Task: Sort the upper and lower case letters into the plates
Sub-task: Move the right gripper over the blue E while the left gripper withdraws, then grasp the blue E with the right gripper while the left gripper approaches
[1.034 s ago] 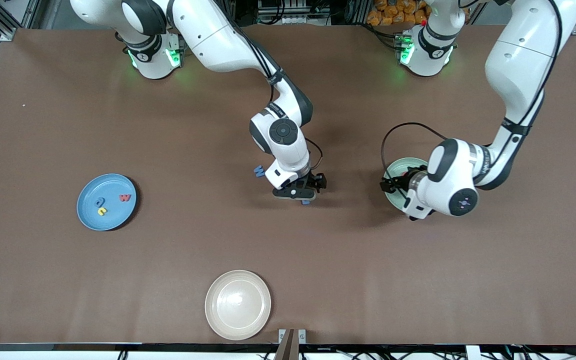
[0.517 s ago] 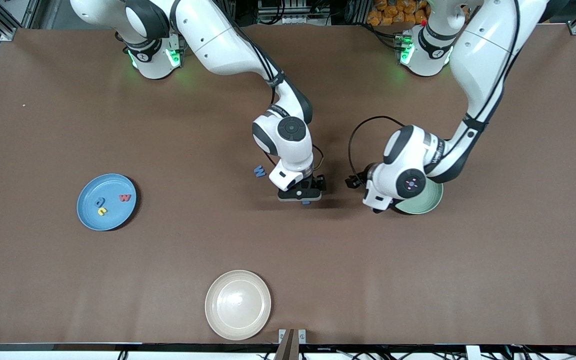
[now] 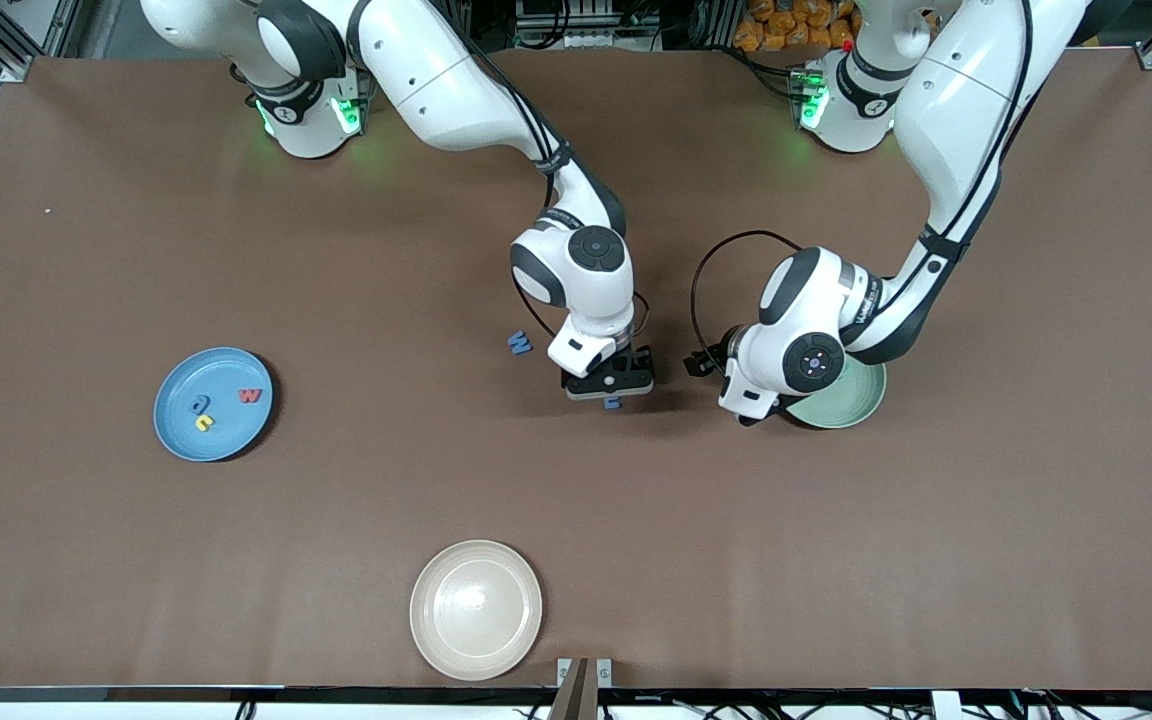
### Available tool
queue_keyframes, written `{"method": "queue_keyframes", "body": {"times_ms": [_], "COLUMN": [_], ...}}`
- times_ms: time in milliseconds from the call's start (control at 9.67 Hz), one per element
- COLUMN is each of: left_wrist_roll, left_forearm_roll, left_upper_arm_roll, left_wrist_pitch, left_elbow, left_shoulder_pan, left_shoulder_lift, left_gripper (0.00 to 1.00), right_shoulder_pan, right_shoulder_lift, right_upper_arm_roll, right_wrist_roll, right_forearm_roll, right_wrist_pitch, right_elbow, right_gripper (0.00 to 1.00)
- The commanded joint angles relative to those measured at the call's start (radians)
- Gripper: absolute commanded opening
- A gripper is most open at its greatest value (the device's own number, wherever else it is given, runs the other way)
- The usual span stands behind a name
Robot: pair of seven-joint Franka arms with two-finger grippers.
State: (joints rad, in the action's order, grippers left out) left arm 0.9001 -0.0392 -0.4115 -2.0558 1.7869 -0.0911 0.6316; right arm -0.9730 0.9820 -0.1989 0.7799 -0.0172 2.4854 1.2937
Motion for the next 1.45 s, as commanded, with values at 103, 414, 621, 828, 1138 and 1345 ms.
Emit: {"method": "queue_keyframes", "body": {"times_ms": [103, 414, 621, 828, 1138, 1345], "left_wrist_roll": [-0.015, -0.015, -0.015, -0.015, -0.015, -0.015], "left_forearm_roll": [0.018, 0.018, 0.018, 0.018, 0.05, 0.051], "left_upper_arm_roll": [0.002, 0.002, 0.002, 0.003, 0.002, 0.003], "left_wrist_pitch": [-0.003, -0.001, -0.001, -0.001, -0.001, -0.001], "left_elbow": [0.009, 0.011, 0.009, 0.011, 0.009, -0.009], "left_shoulder_pan": [0.001, 0.001, -0.001, 0.001, -0.013, -0.042], "left_shoulder_lift": [-0.021, -0.02, -0.018, -0.016, -0.016, -0.01], "left_gripper": [1.0, 1.0, 1.0, 1.0, 1.0, 1.0], "right_shoulder_pan": [-0.003, -0.012, -0.01, -0.007, 0.01, 0.042], "right_shoulder_lift": [0.03, 0.032, 0.032, 0.03, 0.001, -0.034], "right_upper_arm_roll": [-0.002, -0.002, 0.0, -0.002, -0.01, -0.01], "right_wrist_roll": [0.025, 0.029, 0.029, 0.027, 0.016, -0.014], "right_forearm_roll": [0.028, 0.028, 0.028, 0.029, 0.026, 0.025], "right_wrist_pitch": [0.009, 0.009, 0.009, 0.009, 0.001, -0.034], "right_elbow": [-0.031, -0.024, -0.024, -0.025, -0.022, 0.005], "right_gripper": [1.0, 0.06, 0.0, 0.0, 0.0, 0.0]}}
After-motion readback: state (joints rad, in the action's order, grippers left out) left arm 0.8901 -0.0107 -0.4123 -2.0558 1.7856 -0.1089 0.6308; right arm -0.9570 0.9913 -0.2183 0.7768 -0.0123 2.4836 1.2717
